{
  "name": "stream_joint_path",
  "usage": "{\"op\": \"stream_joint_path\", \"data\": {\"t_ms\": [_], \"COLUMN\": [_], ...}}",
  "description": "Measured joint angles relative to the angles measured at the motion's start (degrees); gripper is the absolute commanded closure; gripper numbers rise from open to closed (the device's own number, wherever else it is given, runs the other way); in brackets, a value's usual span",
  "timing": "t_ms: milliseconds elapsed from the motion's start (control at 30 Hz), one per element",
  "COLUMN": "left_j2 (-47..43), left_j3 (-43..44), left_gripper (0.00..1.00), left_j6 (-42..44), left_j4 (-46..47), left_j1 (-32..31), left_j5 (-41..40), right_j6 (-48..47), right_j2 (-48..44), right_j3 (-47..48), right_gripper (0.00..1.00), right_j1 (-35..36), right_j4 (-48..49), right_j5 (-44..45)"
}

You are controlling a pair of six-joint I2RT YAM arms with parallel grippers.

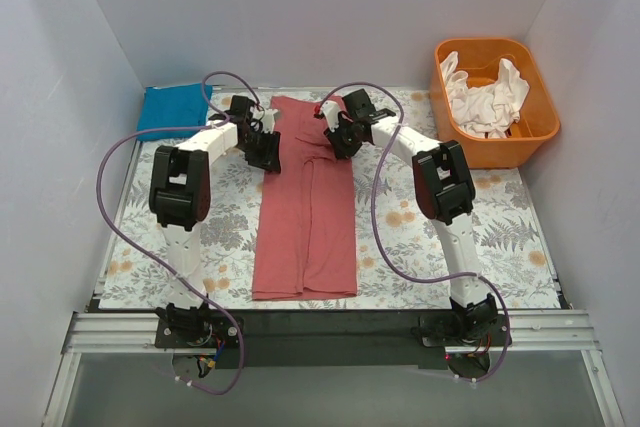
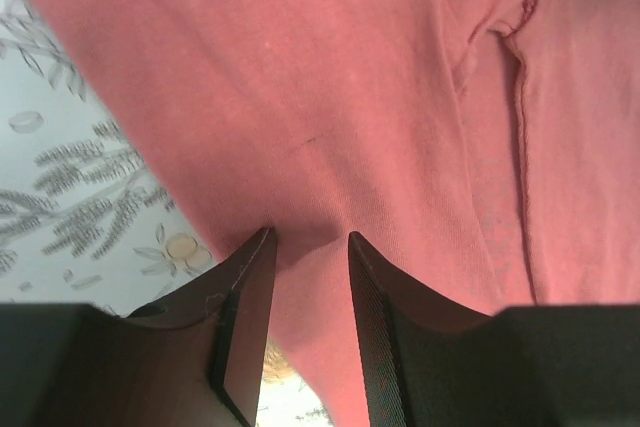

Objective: Fold and stack the t-shirts
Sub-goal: Fold the tshirt

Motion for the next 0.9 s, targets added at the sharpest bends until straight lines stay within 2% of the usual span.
{"op": "stream_joint_path", "data": {"t_ms": [400, 567, 667, 700, 900], "left_j2": [8.6, 10.3, 10.3, 10.3, 8.7], "left_j3": [13.1, 15.9, 16.0, 16.0, 16.0], "left_gripper": [0.66, 0.62, 0.54, 0.52, 0.28], "left_j6": [-2.3, -2.6, -2.8, -2.8, -2.1], "left_j4": [1.0, 1.2, 1.4, 1.4, 2.3], "left_j1": [0.4, 0.5, 0.5, 0.5, 0.6], "left_j5": [-2.4, -2.4, -1.5, -1.2, 1.4], "right_j6": [0.2, 0.2, 0.1, 0.0, -1.0], "right_j2": [7.2, 8.0, 8.0, 8.0, 6.0], "right_j3": [10.5, 11.3, 11.5, 11.6, 12.2], "right_gripper": [0.78, 0.73, 0.65, 0.58, 0.34], "right_j1": [-1.0, -1.4, -1.4, -1.5, -1.5], "right_j4": [4.1, 5.3, 5.5, 5.5, 5.9], "right_j5": [6.1, 7.4, 8.1, 8.1, 5.5]}}
